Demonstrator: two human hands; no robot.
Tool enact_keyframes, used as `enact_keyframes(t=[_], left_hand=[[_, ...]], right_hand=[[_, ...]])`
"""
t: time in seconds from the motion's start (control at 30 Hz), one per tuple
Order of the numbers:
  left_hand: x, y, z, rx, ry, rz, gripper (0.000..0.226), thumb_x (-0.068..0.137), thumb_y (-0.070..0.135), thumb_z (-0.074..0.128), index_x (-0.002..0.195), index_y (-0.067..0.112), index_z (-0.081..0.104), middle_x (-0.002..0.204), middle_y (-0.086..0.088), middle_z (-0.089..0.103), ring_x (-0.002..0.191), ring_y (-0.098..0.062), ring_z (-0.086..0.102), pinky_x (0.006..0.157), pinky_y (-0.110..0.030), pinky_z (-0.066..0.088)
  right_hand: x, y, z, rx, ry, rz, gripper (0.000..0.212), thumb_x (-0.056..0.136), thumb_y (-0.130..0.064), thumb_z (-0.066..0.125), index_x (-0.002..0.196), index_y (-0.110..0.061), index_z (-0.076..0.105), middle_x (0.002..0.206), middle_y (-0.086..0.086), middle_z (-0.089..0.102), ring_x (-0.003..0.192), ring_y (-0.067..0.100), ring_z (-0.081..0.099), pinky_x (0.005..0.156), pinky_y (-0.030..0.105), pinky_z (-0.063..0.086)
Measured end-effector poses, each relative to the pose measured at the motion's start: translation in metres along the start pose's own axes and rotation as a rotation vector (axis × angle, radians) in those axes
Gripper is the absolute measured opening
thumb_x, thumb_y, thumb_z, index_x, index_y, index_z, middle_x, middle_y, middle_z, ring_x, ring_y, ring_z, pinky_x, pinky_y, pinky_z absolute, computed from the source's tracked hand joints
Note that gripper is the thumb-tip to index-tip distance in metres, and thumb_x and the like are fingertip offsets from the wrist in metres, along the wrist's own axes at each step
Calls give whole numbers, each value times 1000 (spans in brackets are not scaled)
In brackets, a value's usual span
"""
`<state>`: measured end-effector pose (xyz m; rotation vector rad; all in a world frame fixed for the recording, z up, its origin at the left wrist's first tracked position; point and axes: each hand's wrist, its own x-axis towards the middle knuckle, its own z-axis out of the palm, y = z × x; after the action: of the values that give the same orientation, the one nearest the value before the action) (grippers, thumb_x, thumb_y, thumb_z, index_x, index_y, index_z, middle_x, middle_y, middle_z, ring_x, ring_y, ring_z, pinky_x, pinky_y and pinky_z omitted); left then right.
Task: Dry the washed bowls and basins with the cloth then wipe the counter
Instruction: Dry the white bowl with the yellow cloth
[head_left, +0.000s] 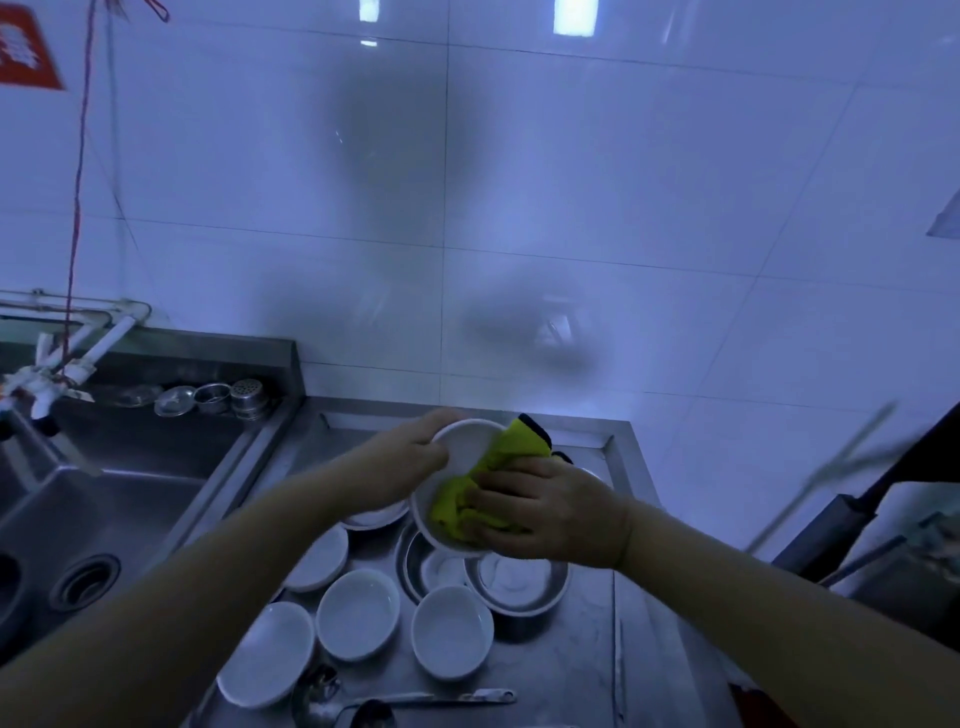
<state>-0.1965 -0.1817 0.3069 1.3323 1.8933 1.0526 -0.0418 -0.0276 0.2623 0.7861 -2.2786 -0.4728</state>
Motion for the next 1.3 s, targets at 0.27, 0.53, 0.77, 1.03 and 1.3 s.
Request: enact_keyframes(t=[0.27, 0.53, 0.77, 1.03, 1.3], left_hand=[[-10, 11, -11, 619, 280, 205, 49, 92, 25, 53, 139, 22, 37, 136, 2, 45, 117, -12, 45, 94, -24, 35], [-18, 10, -2, 1166, 136, 650, 32, 59, 26, 84, 87, 24, 68, 90, 6, 70, 93, -14, 66, 92, -29, 49], [-19, -5, -2, 653, 124, 288, 46, 86, 22, 61, 129, 28, 47, 100, 17, 47, 85, 9, 40, 73, -1, 30], [-11, -25, 15, 24, 249, -122, 6, 91, 14, 55, 92, 16, 61, 84, -1, 64, 77, -15, 58, 64, -23, 48], [0, 3, 43, -1028, 295, -96, 10, 89, 0, 50, 95, -1, 58, 78, -15, 67, 65, -19, 65, 57, -26, 56]], right_hand=[[5, -2, -6, 145, -52, 364, 14, 85, -12, 66, 97, -13, 72, 97, 9, 70, 80, 23, 67, 77, 40, 54], [11, 0, -23, 326, -94, 511, 32, 71, -9, 82, 101, -9, 72, 102, 9, 69, 88, 23, 66, 83, 36, 52], [-6, -8, -35, 398, 243, 875, 37, 73, 4, 74, 110, -2, 68, 112, 10, 66, 105, 18, 61, 96, 28, 48], [4, -12, -23, 349, 524, 1356, 50, 74, 0, 72, 116, -24, 61, 108, -22, 57, 100, -9, 53, 90, 11, 42], [30, -48, 7, 341, 371, 987, 40, 94, -33, 52, 129, -13, 59, 136, 0, 47, 128, 18, 40, 106, 38, 35]])
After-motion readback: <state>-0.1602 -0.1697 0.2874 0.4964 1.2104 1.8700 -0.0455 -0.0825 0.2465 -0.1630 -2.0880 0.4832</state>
